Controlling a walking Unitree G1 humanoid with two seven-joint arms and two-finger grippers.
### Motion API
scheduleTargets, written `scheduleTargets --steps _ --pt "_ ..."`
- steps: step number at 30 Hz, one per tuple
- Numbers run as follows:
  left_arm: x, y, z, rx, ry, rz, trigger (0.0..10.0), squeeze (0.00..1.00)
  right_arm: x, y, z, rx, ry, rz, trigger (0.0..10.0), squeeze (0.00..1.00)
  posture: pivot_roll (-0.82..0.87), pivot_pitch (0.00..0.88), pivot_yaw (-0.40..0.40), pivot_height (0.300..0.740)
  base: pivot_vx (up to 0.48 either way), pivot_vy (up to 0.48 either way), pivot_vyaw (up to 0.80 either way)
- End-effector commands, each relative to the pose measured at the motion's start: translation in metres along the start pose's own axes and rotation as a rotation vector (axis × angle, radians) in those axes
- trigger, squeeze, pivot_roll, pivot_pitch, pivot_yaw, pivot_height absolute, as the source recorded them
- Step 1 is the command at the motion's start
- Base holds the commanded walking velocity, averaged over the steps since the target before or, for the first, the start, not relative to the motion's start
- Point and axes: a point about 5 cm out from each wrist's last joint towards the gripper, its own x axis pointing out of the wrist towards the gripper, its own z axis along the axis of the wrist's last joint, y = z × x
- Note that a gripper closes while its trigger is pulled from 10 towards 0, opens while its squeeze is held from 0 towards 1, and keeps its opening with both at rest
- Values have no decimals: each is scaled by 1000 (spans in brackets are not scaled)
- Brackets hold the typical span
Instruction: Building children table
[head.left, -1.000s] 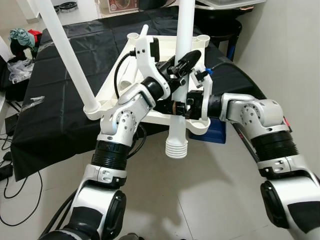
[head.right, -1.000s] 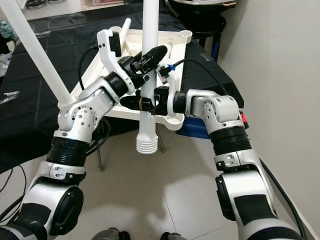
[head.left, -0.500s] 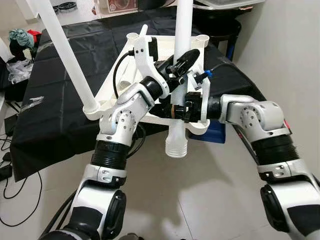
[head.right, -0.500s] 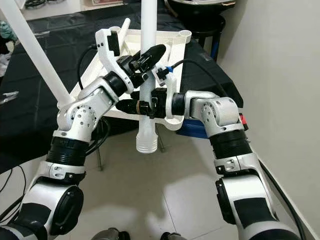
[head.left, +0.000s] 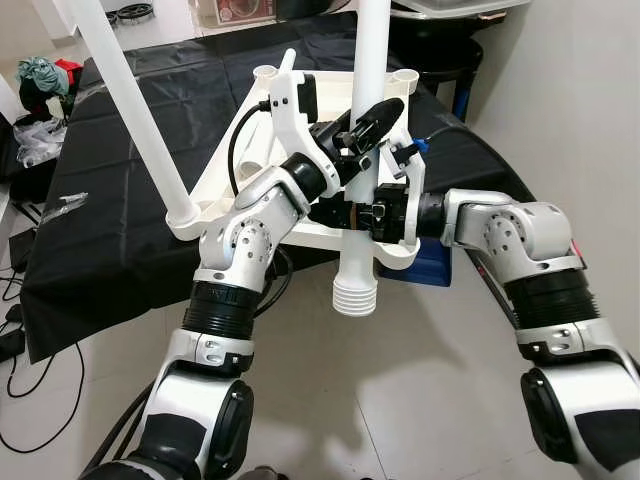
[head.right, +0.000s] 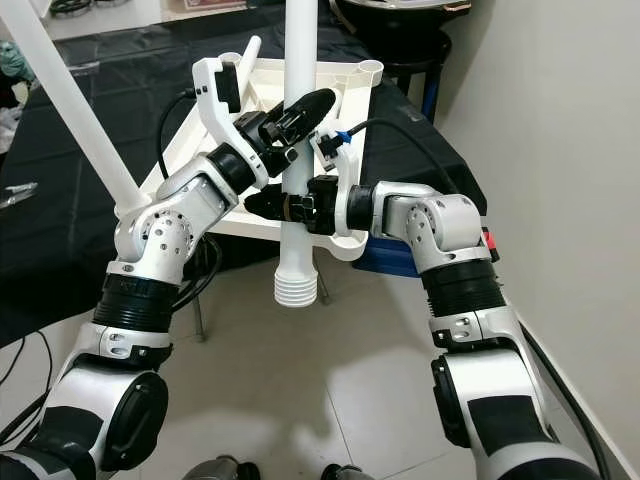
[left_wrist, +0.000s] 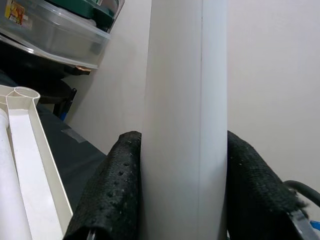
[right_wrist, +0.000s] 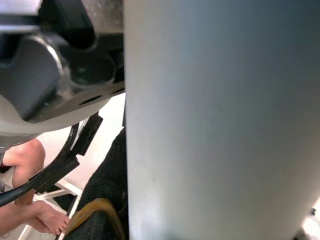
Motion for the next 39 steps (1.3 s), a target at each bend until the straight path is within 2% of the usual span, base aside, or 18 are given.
scheduleTargets --steps 1,6,7,15,16,17,20,21,22,26,29,31,39 --pt "11 -17 0 -6 -6 -57 10000 0 20 13 -2 -20 39 73 0 0 80 149 2 740 0 0 0" --pt "10 -16 -2 -25 6 -44 10000 0 20 14 -2 -21 38 80 0 0 82 145 0 740 0 0 0" --pt "10 -14 -4 -37 19 -33 10000 1000 20 15 -3 -20 40 87 0 0 79 140 3 740 0 0 0" --pt "9 -15 -5 -37 23 -40 10000 1000 21 16 -5 -22 46 95 0 0 81 131 0 740 0 0 0" --pt "9 -15 -5 -28 24 -38 10000 157 21 16 -5 -23 48 92 0 0 81 130 1 740 0 0 0" --pt "9 -15 -4 -21 22 -35 10000 0 20 15 -6 -26 49 81 0 0 80 125 -1 740 0 0 0" --pt "9 -15 -4 -21 22 -35 10000 0 20 15 -6 -26 49 81 0 0 80 125 -1 740 0 0 0" --pt "9 -14 -2 -9 14 -23 10000 0 17 7 -6 -26 39 20 0 0 82 123 -1 740 0 0 0" --pt "9 -14 -2 -9 14 -23 10000 0 17 7 -6 -26 39 20 0 0 82 123 -1 740 0 0 0" --pt "7 -11 3 -1 -5 4 10000 0 7 -15 -4 -16 10 -132 0 0 85 120 -2 740 0 0 0" --pt "7 -10 5 3 -11 15 10000 0 4 -18 -3 -17 3 -155 0 0 85 120 -2 740 0 0 0" --pt "5 -5 12 31 -43 69 10000 0 -8 -32 3 -18 -34 -241 0 0 85 126 -6 740 0 0 0" --pt "2 5 22 80 -88 155 10000 0 -26 -50 9 -9 -90 -388 0 0 87 133 -6 740 0 0 0"
